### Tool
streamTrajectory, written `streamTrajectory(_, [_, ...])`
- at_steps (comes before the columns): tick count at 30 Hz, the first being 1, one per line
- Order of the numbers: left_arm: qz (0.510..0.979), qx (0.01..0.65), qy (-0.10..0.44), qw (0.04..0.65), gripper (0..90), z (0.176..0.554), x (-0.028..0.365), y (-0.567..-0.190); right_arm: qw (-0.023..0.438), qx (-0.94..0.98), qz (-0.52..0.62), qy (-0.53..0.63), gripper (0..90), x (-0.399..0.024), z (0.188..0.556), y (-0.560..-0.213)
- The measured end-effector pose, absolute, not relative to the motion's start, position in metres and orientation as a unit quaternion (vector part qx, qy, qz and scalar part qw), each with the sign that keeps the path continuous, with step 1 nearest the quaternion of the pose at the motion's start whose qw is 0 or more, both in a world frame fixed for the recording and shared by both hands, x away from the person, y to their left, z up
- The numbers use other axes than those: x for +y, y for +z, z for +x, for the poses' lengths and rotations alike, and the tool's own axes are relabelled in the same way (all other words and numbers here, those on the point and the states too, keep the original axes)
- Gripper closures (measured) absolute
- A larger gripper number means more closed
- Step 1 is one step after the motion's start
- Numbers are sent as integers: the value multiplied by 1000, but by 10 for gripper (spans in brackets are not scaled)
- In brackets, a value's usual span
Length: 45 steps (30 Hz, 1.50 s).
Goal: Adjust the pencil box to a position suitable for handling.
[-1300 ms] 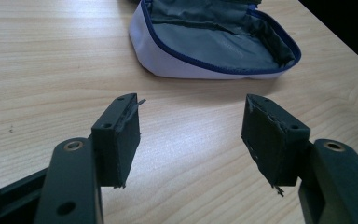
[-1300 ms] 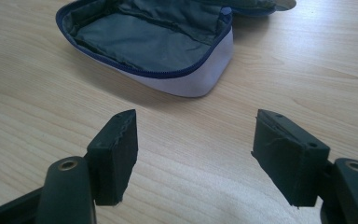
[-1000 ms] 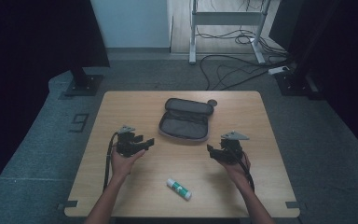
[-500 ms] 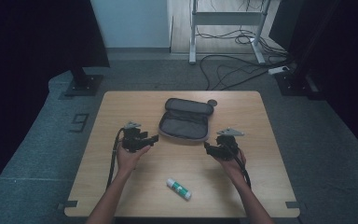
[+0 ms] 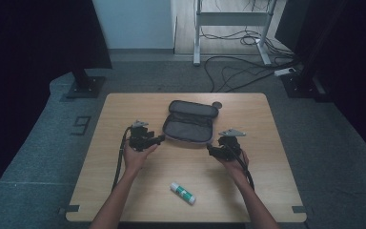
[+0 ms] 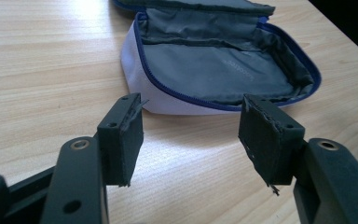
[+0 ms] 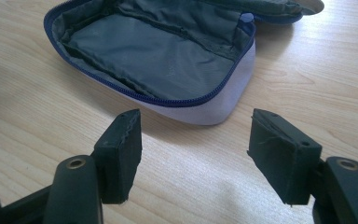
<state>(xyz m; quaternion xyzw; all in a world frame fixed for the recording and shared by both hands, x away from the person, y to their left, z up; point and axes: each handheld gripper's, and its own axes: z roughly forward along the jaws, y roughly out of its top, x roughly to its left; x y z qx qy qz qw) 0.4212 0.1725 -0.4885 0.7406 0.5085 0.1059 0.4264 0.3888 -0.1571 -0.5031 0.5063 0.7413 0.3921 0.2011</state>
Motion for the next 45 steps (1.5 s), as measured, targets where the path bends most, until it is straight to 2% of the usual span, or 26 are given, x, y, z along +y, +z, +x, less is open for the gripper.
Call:
streamTrajectory(37, [740,531,111,398,398,463,161,-502,186,732,537,376,365,-146,432,-515])
streamTrajectory(45, [738,545,111,382,402,476,155,-515,201,730,546,359,394,-143,445,-516])
